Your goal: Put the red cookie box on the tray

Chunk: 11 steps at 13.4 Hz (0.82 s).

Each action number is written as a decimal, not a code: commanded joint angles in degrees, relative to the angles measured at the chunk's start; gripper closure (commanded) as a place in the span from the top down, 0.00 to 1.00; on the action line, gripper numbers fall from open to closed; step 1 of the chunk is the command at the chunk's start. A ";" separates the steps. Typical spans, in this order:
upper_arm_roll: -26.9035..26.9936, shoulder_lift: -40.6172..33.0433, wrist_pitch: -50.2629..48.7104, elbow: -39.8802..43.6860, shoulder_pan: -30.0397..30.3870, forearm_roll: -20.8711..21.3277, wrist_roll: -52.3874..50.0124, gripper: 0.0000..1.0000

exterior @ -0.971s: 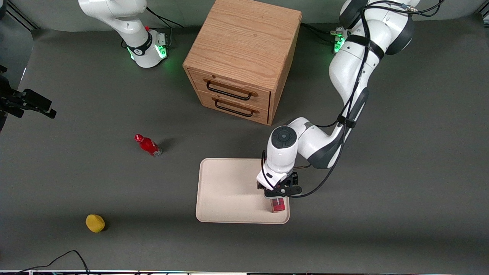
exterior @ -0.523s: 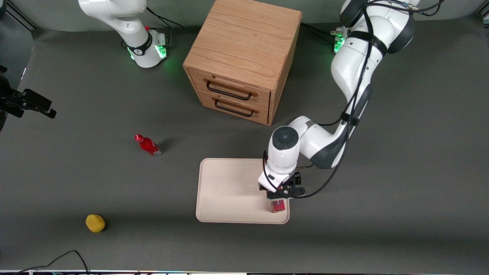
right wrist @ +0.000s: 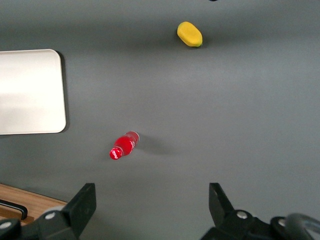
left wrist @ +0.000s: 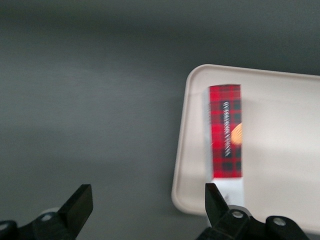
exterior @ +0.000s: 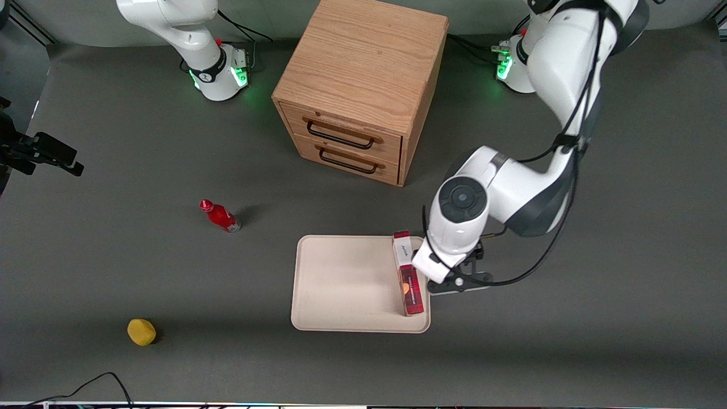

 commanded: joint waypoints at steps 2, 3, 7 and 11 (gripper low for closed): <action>-0.17 -8.29 -8.42 -1.89 4.19 -7.13 8.26 1.00; -0.26 -9.79 -11.14 -1.80 5.85 -7.58 11.15 1.00; -0.35 -15.59 -17.66 -1.63 11.48 -7.76 19.25 1.00; -0.26 -19.99 -22.67 -1.71 16.40 -7.76 21.71 1.00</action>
